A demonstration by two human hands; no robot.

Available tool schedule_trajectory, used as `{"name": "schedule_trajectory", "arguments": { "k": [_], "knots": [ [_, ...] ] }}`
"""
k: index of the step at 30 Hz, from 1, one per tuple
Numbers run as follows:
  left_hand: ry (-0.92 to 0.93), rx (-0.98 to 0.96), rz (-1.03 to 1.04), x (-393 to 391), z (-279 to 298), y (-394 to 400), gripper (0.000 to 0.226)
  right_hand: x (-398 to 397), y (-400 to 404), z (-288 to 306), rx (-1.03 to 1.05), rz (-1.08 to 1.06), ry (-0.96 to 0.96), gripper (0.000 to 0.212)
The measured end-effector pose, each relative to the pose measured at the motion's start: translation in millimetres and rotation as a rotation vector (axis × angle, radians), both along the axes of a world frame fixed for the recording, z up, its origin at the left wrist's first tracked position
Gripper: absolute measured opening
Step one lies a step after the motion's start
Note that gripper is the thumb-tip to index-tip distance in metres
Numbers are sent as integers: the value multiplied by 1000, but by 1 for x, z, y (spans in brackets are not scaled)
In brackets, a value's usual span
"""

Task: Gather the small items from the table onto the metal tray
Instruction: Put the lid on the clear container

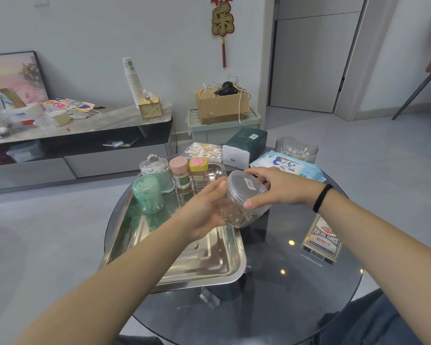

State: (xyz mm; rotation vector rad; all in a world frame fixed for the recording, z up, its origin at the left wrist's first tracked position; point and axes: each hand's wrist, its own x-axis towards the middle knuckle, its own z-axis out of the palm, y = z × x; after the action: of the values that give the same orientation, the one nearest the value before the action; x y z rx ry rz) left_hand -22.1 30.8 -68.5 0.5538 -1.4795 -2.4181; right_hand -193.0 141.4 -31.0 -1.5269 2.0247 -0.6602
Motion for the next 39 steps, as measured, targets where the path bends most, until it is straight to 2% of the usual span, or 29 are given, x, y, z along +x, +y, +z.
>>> {"name": "schedule_trajectory", "arguments": {
  "k": [3, 9, 15, 20, 22, 24, 27, 30, 32, 34, 37, 39],
  "knots": [
    [-3, -12, 23, 1, 3, -1, 37, -2, 1, -2, -36, -30, -80, 95],
    [-46, -34, 56, 1, 4, 0, 47, 3, -1, -4, -78, 2, -36, 95],
    [-48, -52, 99, 1, -1, 2, 51, 6, 2, -4, -74, -7, -34, 67],
    [-56, -71, 108, 1, -2, 1, 56, 14, -1, -5, -100, -107, 95, 81],
    [-54, -68, 104, 1, -2, 0, 53, 10, 0, -3, -67, -79, 175, 100],
    [-54, -69, 98, 0, -2, -2, 54, 4, 2, 1, -7, -21, 133, 113],
    [-50, -84, 84, 0, -1, -3, 59, 3, 5, 5, -33, 113, 12, 108],
    [-39, -83, 88, 0, -1, 0, 67, 12, 2, 1, -100, -10, 42, 93],
    [-45, -91, 97, 1, -2, 0, 67, 17, -1, -5, -112, -117, 113, 102],
    [-53, -69, 99, 2, -1, -1, 59, 14, -2, -9, -58, -127, 146, 110],
    [-39, -35, 98, 4, 3, -7, 52, 6, 0, -3, 9, -3, 50, 113],
    [-36, -22, 92, 5, 4, -10, 51, 4, 2, -2, 5, 99, -16, 107]
  ]
}}
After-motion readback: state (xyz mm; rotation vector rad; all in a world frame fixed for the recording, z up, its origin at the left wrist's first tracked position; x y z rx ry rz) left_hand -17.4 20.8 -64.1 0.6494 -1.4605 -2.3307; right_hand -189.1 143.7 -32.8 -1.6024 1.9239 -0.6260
